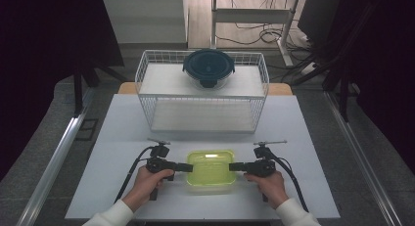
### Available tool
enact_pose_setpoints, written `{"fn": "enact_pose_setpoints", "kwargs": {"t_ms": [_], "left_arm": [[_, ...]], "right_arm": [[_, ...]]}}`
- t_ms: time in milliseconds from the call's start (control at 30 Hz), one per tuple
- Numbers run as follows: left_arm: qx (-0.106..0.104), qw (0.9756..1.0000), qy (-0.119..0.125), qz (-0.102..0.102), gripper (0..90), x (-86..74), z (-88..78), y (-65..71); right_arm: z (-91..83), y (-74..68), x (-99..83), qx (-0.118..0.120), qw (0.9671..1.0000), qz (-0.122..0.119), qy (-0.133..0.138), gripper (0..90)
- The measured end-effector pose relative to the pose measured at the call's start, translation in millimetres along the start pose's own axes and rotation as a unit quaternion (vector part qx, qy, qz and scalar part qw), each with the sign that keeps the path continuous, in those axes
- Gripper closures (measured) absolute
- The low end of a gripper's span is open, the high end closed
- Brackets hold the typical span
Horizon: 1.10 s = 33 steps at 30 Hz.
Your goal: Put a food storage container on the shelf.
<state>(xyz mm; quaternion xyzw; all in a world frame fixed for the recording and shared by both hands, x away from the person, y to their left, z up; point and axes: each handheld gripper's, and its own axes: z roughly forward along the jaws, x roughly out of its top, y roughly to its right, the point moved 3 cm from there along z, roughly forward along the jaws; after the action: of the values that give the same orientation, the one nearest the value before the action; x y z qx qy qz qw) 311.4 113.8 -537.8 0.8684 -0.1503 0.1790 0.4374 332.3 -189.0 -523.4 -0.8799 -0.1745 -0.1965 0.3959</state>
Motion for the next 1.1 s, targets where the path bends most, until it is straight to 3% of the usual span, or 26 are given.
{"fn": "enact_pose_setpoints", "kwargs": {"t_ms": [467, 1100], "left_arm": [[-0.005, 0.9998, 0.017, 0.009, 77.7, 2.1, -7.0, 4.2], [0.007, 0.9970, 0.047, 0.061, 78.3, 7.9, -25.1, 23.4]], "right_arm": [[-10.3, -6.8, 0.7, 0.012, 0.9998, -0.006, 0.017, 79.5], [-20.5, -23.8, 6.8, 0.003, 0.9973, -0.063, 0.037, 79.5]]}}
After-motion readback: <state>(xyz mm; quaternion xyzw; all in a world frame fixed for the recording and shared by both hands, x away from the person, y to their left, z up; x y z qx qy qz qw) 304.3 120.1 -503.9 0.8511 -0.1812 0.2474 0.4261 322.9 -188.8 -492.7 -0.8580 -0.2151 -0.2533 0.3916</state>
